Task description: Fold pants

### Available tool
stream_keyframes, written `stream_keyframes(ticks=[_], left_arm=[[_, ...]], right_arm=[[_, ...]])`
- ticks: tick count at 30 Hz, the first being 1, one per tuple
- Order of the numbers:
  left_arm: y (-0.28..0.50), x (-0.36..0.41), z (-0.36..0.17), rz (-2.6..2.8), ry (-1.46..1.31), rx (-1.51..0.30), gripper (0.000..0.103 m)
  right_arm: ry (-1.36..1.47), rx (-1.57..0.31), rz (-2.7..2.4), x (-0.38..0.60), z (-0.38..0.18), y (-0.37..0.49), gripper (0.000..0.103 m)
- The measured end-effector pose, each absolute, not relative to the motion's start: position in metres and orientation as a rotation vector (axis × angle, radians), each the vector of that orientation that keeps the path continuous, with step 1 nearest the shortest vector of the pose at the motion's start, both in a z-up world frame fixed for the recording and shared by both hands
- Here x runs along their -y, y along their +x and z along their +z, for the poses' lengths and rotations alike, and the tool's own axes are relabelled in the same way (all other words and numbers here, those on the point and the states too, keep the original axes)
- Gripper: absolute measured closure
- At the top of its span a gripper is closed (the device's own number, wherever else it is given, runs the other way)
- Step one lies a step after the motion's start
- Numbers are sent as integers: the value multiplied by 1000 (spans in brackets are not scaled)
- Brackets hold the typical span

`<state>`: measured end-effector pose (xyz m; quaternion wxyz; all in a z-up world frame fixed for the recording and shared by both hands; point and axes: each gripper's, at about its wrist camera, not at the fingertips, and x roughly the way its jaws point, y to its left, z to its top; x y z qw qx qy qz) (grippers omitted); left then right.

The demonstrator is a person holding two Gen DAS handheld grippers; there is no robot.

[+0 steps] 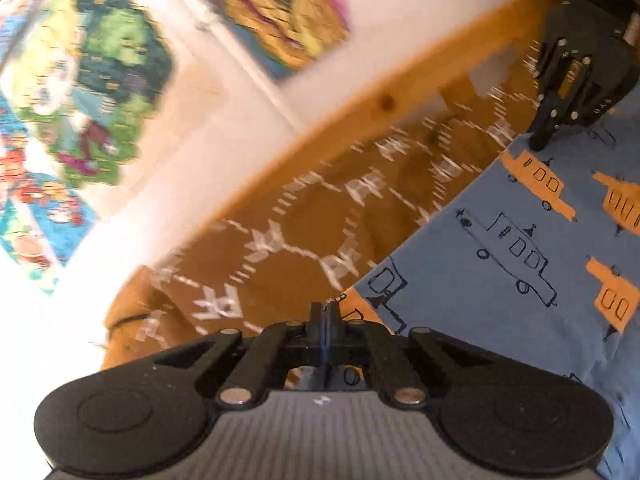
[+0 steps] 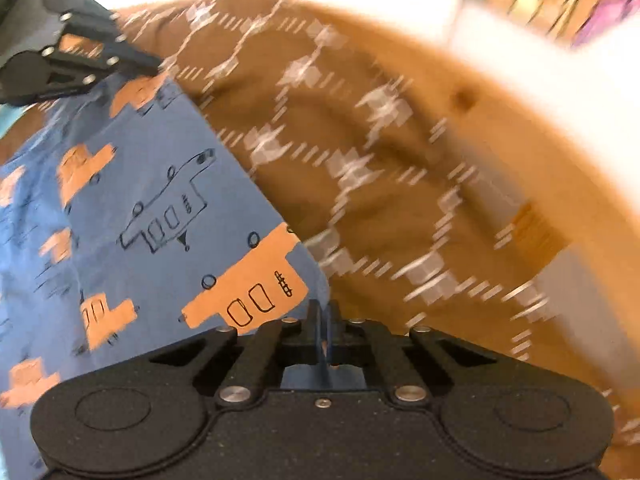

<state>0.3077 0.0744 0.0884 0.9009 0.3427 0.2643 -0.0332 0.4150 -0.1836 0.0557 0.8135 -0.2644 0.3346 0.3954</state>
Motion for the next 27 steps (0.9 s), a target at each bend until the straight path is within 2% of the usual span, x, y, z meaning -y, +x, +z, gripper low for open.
stream_keyframes(ticks=[4,9,10,11,12,13,14,16,22,24,25,26,27], left_arm=[[331,-72,92,18,674,-570,102],[351,-79,84,31,591,-614,93],[350,-83,86,24,563,-615,81],[348,-88,89,18,532,-611,58],[345,-94,93,7,508,-601,47],[340,-97,97,-6,491,-585,37],[333,-101,103,-28,477,-564,35],[326,-107,110,-73,459,-547,29],[322,-108,113,-202,469,-580,25],[323,-101,106,-179,525,-604,26],[324,-97,102,-159,566,-617,39],[326,-92,96,-142,610,-635,74],[327,-90,92,-142,627,-657,93]], right_arm=[[-519,-580,729,183,77,425,101],[-542,-662,707,171,52,446,92],[-531,-675,709,171,48,449,81],[-502,-675,721,174,46,450,64],[-465,-667,744,180,48,451,54],[-424,-665,766,185,50,452,35],[-386,-661,783,190,53,454,28],[-339,-652,813,198,59,456,28],[-341,-679,838,184,55,472,31],[-364,-699,844,177,50,473,35],[-383,-703,841,175,48,472,40],[-402,-701,830,172,46,470,47],[-412,-696,817,171,46,469,51]])
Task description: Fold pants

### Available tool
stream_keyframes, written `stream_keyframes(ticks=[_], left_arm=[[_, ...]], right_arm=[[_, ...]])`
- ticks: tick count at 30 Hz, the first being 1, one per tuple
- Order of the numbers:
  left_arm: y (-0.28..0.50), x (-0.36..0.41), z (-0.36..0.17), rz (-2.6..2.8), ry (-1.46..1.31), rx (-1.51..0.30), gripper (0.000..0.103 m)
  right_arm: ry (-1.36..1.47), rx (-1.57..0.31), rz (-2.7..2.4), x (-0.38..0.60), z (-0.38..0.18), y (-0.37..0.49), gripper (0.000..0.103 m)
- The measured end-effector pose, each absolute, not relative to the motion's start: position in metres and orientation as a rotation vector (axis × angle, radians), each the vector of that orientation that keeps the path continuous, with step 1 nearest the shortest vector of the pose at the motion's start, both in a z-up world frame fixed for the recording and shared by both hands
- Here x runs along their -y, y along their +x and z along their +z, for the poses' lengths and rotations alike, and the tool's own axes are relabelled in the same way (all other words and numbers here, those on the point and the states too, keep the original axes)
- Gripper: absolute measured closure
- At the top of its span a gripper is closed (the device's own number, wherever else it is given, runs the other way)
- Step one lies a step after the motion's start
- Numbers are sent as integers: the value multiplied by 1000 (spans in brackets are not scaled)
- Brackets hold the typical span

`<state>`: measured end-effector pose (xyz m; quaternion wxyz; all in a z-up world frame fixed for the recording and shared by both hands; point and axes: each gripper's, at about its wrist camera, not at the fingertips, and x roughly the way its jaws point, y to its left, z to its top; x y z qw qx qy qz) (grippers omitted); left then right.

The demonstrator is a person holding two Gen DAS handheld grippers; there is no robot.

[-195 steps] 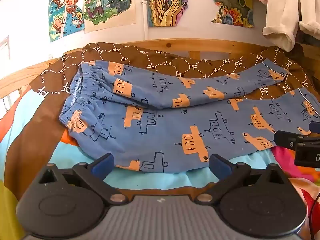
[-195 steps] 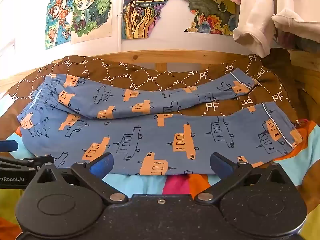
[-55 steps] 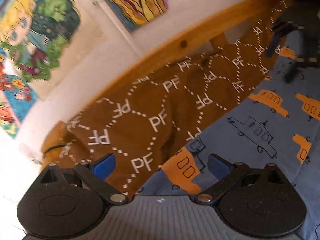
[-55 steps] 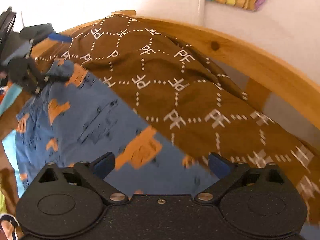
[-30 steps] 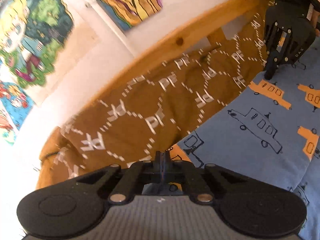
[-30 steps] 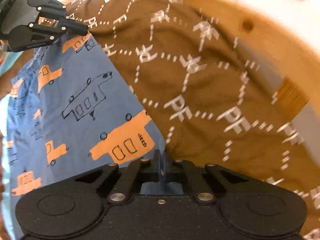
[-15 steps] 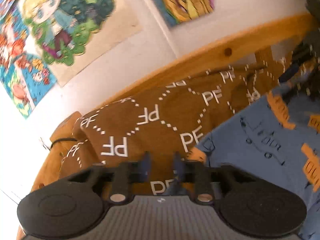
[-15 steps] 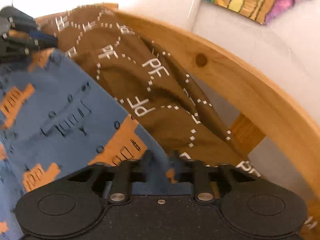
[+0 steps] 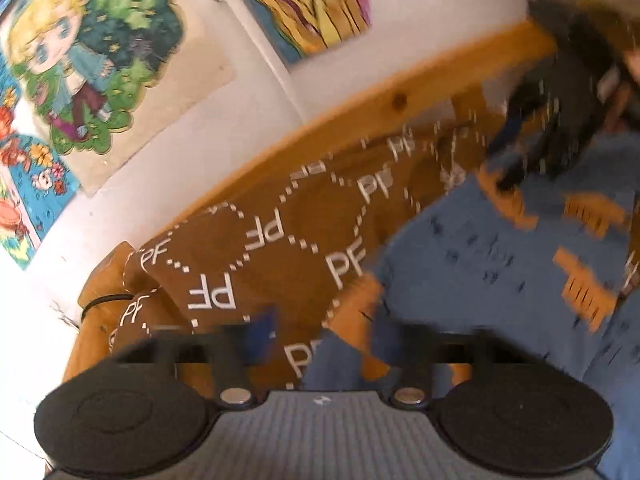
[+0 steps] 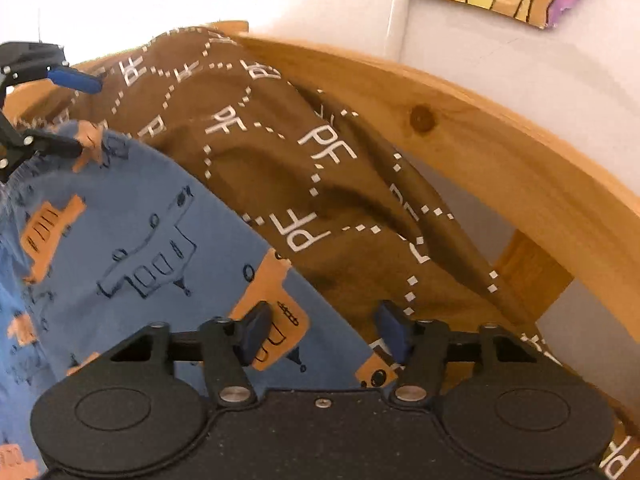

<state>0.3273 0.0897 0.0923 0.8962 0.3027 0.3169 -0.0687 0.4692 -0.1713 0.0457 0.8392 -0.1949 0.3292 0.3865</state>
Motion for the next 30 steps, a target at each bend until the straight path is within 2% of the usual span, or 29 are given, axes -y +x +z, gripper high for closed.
stream_keyframes(ticks=[1,2,3,4,5,12,17,21,30], left_arm=[[329,-88,90,-151,621,-679,98],[327,-87,90,-161,598,-680,99],[326,-86,91,-169,589,-675,99],[324,-84,92,-172,590,-668,99],[322,-83,92,-167,599,-659,99],[299,-81,105,-155,615,-578,100],[254,-76,112,-196,602,-475,100],[210,-67,107,-228,699,-430,100],[124,-56,49,-337,923,-528,100]], right_arm=[[-403,-698,808,171,46,469,60],[-381,-709,804,173,46,469,72],[-364,-723,801,174,47,470,79],[-358,-734,797,174,46,469,92],[-364,-741,790,174,45,467,100],[-382,-625,741,189,61,415,102],[-368,-513,717,210,84,344,103],[-463,-421,699,221,85,275,103],[-551,-474,713,214,46,149,103]])
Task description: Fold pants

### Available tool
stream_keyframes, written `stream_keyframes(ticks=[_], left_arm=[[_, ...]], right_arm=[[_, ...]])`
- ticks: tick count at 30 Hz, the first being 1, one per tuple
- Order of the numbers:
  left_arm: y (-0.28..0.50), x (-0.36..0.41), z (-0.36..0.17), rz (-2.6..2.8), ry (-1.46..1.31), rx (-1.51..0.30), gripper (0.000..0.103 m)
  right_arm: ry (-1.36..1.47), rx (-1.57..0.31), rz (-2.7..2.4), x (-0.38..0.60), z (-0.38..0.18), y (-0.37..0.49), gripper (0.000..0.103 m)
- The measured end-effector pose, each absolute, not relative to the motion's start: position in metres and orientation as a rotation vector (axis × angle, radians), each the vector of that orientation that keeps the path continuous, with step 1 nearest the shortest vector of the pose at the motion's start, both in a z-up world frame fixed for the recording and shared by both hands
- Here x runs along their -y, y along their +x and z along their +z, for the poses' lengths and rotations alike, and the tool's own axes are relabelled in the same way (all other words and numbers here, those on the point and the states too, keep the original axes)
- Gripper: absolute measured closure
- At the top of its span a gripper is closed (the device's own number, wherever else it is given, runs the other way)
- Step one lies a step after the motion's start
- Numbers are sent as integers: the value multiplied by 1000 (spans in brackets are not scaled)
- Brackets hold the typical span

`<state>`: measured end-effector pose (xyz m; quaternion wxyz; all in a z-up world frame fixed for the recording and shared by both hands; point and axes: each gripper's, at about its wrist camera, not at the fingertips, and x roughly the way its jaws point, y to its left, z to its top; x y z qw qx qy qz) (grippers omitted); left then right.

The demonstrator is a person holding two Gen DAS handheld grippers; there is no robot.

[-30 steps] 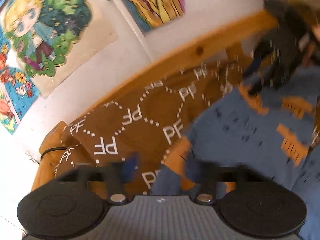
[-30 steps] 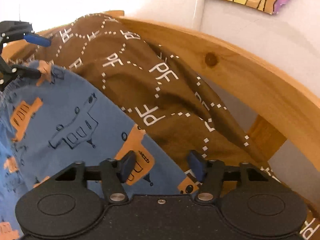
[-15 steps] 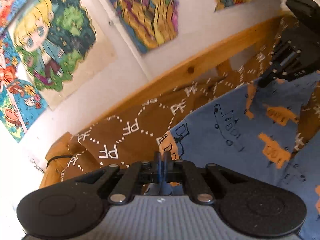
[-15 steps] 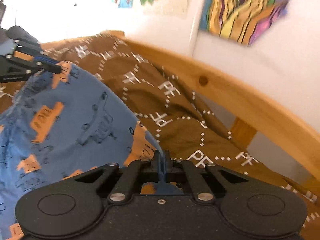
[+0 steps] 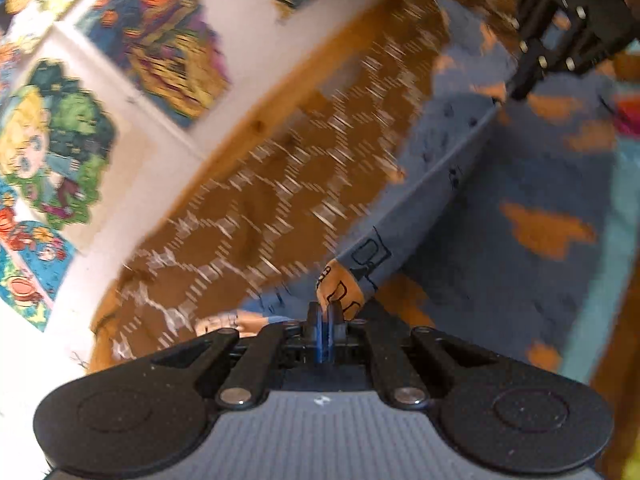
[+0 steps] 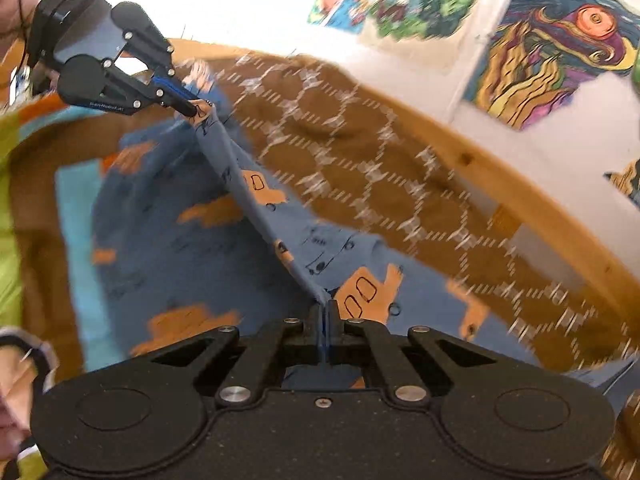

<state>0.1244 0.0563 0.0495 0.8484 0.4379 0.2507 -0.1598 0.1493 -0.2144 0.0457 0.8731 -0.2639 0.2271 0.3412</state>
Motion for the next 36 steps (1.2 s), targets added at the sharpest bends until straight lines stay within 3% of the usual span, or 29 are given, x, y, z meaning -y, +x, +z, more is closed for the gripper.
stream_keyframes(ticks=[8,11,15,19,22,24,25,36], left_arm=[[111,-55,5,-332,973,-634,100],[112,-56,-2,-313,996,-642,95],[110,-56,-3,-293,986,-638,89],[106,-55,-6,-280,1003,-631,89],[106,-53,-7,-275,998,-628,96],[105,-52,-6,-273,1003,-616,98],[104,-52,-6,-272,1007,-612,99],[91,-63,-7,-337,1050,-647,99]], right_arm=[[-547,-528,680,194,-13,101,103],[-530,-543,693,189,-20,98,103],[-569,-527,695,185,-24,94,92],[-561,-530,684,186,-27,93,89],[-575,-513,682,187,-31,92,89],[-566,-514,686,187,-31,94,93],[-562,-515,691,187,-31,95,103],[-682,-554,770,185,-11,72,103]])
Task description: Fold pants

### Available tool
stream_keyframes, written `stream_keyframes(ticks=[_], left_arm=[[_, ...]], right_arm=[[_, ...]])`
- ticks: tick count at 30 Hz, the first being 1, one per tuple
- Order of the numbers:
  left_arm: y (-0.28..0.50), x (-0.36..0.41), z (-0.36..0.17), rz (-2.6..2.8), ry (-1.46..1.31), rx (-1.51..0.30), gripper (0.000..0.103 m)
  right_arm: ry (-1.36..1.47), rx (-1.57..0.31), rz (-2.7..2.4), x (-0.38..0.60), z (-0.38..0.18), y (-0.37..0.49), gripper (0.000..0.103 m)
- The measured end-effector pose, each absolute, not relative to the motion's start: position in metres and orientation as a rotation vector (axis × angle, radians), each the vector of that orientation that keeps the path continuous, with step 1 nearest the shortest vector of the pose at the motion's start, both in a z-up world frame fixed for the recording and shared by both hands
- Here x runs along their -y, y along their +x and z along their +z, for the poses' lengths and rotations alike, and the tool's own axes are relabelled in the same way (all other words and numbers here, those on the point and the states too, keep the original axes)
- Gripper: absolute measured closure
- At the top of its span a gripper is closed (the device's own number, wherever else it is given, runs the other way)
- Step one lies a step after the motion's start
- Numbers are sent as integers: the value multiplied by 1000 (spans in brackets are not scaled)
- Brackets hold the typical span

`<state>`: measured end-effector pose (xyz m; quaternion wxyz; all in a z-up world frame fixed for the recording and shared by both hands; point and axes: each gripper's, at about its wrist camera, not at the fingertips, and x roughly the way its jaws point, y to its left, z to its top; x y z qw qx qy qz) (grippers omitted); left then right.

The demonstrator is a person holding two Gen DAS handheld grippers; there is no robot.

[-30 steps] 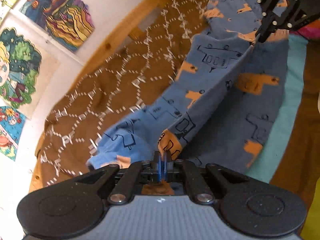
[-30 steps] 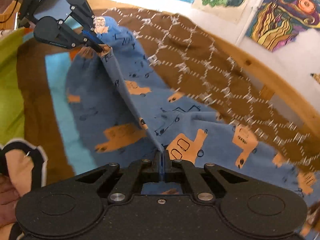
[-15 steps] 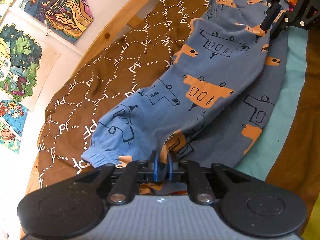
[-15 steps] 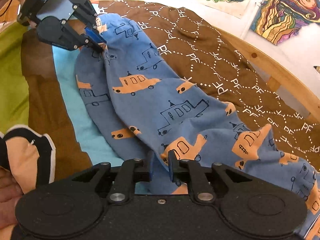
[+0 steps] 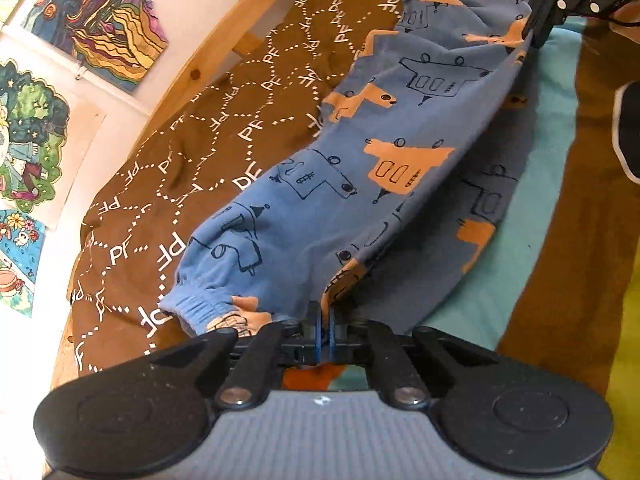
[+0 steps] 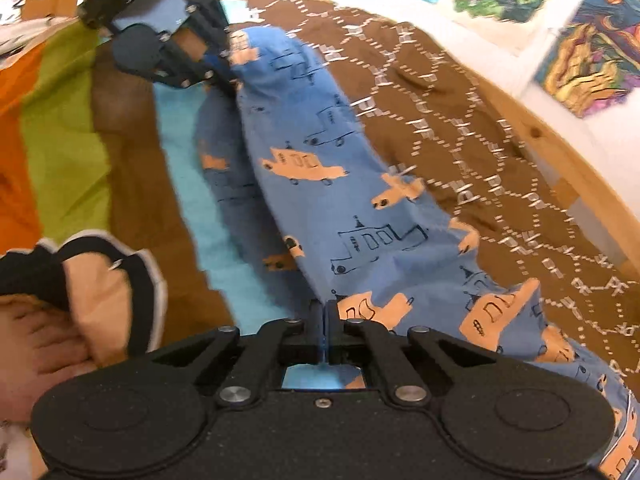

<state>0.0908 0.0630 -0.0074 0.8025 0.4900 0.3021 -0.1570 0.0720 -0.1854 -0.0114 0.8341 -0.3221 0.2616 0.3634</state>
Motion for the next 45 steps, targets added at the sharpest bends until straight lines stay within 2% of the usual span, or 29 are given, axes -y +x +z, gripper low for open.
stream_keyframes(ticks=[6,9,10,11,12,13,14,15,16,17,19,22,26,31,33,35,36,38,40,41,45], left_arm=[[95,-61,-10,-332,1027,-682,95],[94,-59,-8,-344,1002,-695,78],[93,-59,-7,-354,992,-699,63],[91,-58,-5,-368,976,-706,45],[90,-56,-2,-379,955,-713,36],[87,-55,1,-391,931,-720,23],[84,-52,6,-408,898,-722,17],[81,-49,10,-419,875,-715,14],[79,-44,13,-424,855,-704,10],[77,-37,16,-426,832,-690,7],[77,-23,21,-438,779,-664,0],[85,8,20,-461,679,-626,0],[98,57,9,-506,608,-578,0],[105,114,-2,-587,601,-525,0],[105,128,-6,-627,614,-514,5],[105,137,-10,-675,627,-529,19],[106,143,-14,-686,639,-535,23],[106,148,-18,-694,657,-540,40],[109,154,-22,-701,662,-560,50],[111,155,-24,-705,656,-575,52],[120,160,-23,-723,637,-598,57]], right_arm=[[-682,-574,763,183,-22,74,103],[-663,-574,747,183,-25,76,96],[-666,-573,741,183,-25,75,93],[-673,-570,734,183,-24,75,86],[-681,-565,725,185,-23,74,79],[-689,-561,710,186,-20,73,68],[-689,-562,696,189,-18,72,54],[-680,-567,679,193,-15,71,47],[-663,-575,663,198,-11,70,32],[-642,-583,644,204,-7,70,22],[-608,-597,580,217,1,66,16],[-547,-613,432,245,9,64,1],[-376,-633,255,293,15,68,1],[-24,-635,182,354,17,87,1],[88,-629,171,372,15,96,1],[196,-626,149,386,10,106,3],[251,-621,134,394,8,109,4],[372,-628,98,408,1,116,12],[469,-636,60,419,-7,122,18],[506,-635,40,423,-11,123,22],[536,-611,25,428,-13,124,23]])
